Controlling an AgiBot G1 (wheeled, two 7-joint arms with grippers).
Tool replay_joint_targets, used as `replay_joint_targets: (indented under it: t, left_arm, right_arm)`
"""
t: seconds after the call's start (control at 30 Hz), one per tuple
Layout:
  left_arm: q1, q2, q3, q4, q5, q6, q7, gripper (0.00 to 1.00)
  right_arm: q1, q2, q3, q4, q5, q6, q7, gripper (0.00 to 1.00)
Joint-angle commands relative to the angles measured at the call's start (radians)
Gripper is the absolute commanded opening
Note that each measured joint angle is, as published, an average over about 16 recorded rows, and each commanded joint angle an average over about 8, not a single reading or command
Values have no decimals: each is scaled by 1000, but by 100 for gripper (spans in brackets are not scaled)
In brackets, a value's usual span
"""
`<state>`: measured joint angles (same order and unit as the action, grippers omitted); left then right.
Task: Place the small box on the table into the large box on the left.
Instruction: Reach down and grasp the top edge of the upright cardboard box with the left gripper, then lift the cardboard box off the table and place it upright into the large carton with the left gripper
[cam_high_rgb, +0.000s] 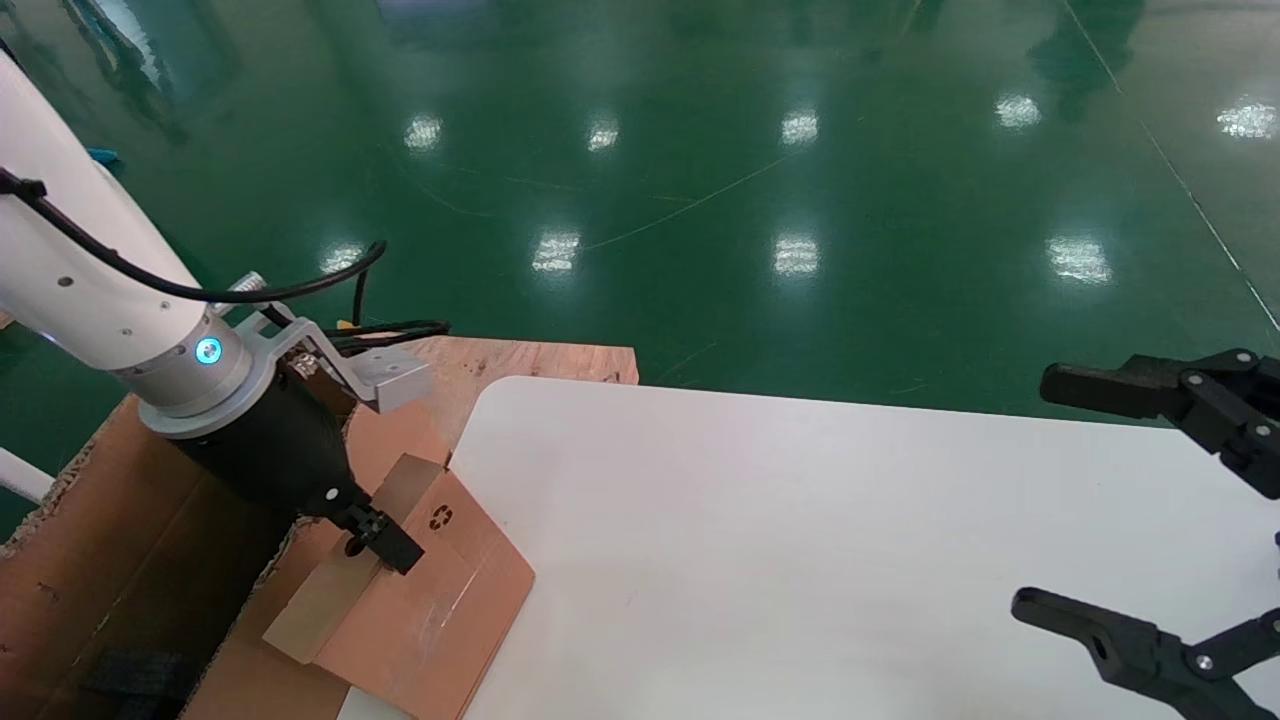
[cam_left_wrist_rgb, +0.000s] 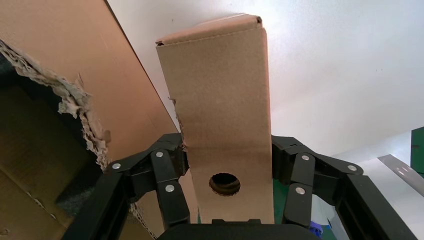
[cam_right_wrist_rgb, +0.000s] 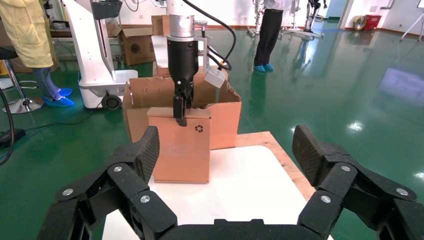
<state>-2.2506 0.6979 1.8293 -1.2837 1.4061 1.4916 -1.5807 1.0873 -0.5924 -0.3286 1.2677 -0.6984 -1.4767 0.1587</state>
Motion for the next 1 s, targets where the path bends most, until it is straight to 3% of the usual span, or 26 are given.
replay_joint_targets:
  t: [0.03,0.4,0.63,0.83,1.0]
  left_arm:
    - [1,1,0,-1,-2,0,-2,0]
    - [-140,123,-98,173,66,-133,145,0]
    - [-277,169,-114,299,155,-116,258,0]
    - [-413,142,-83,319,251,-3,295,0]
    - [-510,49,-23,234,283,89,237,0]
  right_arm:
    - [0,0,0,0,0,0,0,100]
    - [0,0,0,0,0,0,0,100]
    - [0,0,0,0,0,0,0,100]
    - [0,0,-1,0,0,0,0,100]
    - [0,0,-1,0,0,0,0,100]
